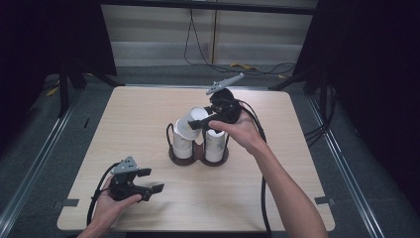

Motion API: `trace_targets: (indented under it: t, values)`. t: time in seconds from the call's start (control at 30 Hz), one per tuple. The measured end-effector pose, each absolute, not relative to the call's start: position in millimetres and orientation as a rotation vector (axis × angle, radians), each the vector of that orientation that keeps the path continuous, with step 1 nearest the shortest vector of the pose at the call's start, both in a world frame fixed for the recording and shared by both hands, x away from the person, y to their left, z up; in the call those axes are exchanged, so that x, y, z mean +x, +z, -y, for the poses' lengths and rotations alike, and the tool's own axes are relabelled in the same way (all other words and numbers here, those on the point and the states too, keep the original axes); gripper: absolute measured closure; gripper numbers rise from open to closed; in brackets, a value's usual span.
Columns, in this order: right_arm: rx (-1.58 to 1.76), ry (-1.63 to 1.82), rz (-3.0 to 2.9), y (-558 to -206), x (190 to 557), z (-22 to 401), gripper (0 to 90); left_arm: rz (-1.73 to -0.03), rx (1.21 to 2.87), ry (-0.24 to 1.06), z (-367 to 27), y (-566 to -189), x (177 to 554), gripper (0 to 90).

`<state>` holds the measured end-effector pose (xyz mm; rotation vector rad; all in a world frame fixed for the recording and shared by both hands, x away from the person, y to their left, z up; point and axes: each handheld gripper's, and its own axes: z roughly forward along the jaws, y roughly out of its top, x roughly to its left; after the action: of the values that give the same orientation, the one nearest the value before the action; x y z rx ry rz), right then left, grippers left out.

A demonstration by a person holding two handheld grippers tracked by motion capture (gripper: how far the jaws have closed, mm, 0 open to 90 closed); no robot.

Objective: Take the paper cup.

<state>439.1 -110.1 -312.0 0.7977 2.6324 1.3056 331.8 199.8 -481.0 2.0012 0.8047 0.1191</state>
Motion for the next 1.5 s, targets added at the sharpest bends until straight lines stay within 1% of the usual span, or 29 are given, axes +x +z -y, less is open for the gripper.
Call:
trace_targets:
  t: [0.2,0.47,0.6,0.93,1.03,1.27,1.3,1.37,1.5]
  values:
    - [0.79,1.331,-2.614,-312.2,433.3,113.2,37.2,-0.773,2.016,0.117,-188.4,-473.8,335.3,19.2]
    - [0.796,1.36,-2.593,-311.0,420.4,120.7,37.3,-0.766,2.011,0.112,-184.9,-463.9,341.3,18.8]
    - [0.784,1.367,-2.596,-312.3,411.7,121.3,37.5,-0.711,2.019,0.123,-177.1,-454.1,345.6,19.0]
    - [0.809,1.362,-2.616,-328.6,393.6,131.1,37.6,-0.694,1.999,0.124,-167.4,-451.2,349.0,17.6]
    - [0.829,1.37,-2.614,-333.6,388.5,135.5,37.6,-0.71,1.967,0.119,-168.3,-454.5,346.1,17.4]
    - [0.838,1.37,-2.607,-341.4,377.3,141.7,37.7,-0.702,1.978,0.137,-168.9,-453.4,343.9,17.4]
    - [0.852,1.372,-2.602,-344.9,374.7,144.3,37.6,-0.697,2.003,0.135,-166.1,-451.6,344.1,17.4]
    - [0.863,1.375,-2.599,-348.5,372.2,146.7,37.6,-0.686,2.002,0.128,-164.6,-450.1,343.6,17.5]
    - [0.878,1.376,-2.594,-355.8,367.6,149.8,37.6,-0.683,1.982,0.158,-161.4,-446.5,344.9,17.4]
